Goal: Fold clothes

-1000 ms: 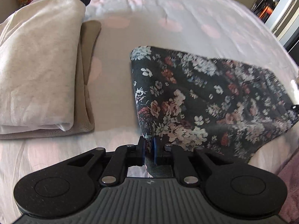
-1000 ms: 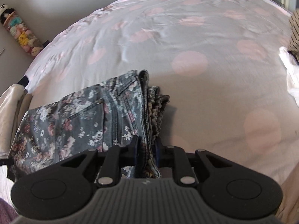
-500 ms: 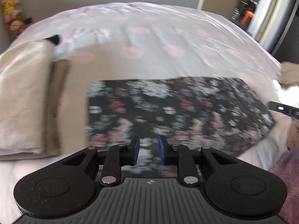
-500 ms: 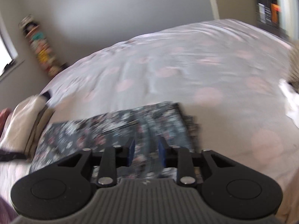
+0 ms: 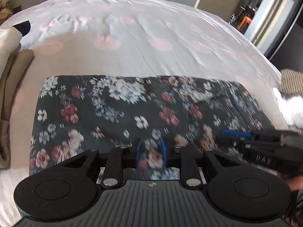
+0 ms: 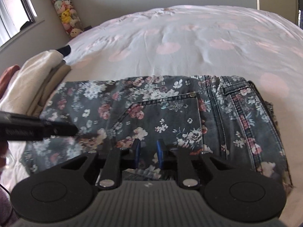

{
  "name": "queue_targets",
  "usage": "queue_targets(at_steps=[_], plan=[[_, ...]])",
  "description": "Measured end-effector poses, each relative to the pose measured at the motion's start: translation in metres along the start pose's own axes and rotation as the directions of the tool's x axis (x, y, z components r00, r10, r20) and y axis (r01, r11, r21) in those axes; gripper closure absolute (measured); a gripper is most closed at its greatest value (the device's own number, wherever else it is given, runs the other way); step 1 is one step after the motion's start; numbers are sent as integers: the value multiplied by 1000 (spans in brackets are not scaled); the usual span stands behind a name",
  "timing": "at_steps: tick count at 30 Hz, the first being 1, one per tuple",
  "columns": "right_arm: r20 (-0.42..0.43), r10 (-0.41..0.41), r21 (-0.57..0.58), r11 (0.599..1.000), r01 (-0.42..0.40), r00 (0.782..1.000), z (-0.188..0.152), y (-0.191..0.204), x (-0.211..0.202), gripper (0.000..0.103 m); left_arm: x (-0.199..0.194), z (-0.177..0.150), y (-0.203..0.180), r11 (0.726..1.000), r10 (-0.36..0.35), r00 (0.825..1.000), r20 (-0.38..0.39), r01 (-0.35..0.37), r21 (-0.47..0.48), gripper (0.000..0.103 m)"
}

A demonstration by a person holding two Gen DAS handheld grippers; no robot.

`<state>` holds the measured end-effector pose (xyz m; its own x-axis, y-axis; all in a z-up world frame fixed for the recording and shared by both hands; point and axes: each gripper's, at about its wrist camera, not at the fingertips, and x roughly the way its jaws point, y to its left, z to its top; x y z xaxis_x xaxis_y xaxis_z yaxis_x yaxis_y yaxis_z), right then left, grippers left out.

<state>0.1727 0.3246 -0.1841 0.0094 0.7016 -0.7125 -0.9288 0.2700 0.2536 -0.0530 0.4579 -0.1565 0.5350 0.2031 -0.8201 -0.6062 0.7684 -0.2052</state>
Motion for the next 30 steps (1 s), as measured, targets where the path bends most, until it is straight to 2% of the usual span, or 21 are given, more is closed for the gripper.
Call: queue_targets(at_steps=[3, 7, 14, 20, 25, 29, 30], plan=[[4, -20, -31, 999, 20, 1000, 4, 2, 16, 84, 19, 9, 8, 999, 11, 1000, -1, -11, -35, 84], [42, -48, -80, 995, 52, 998, 11, 4, 28, 88, 39, 20, 11, 999, 33, 999, 23, -32, -37, 84], [118, -58, -7, 998, 60, 991, 31, -11, 52, 103, 54, 30, 8, 998, 57, 989, 137, -57, -5, 87], [162, -70, -10, 997, 72, 984, 41, -12, 70, 103, 63, 37, 9, 997, 72, 981, 178, -72, -9, 88], [168, -41, 24, 999, 37, 985, 42, -18, 68, 102, 59, 37, 1, 994, 99, 977, 187, -105, 22, 88], [191, -29, 27, 999, 25, 981, 40, -12, 53, 91, 42, 35, -10, 993, 114, 977, 180, -119, 20, 88], [195, -29, 12, 1000, 27, 980, 38, -8, 48, 84, 36, 31, -13, 993, 111, 977, 181, -117, 22, 88]])
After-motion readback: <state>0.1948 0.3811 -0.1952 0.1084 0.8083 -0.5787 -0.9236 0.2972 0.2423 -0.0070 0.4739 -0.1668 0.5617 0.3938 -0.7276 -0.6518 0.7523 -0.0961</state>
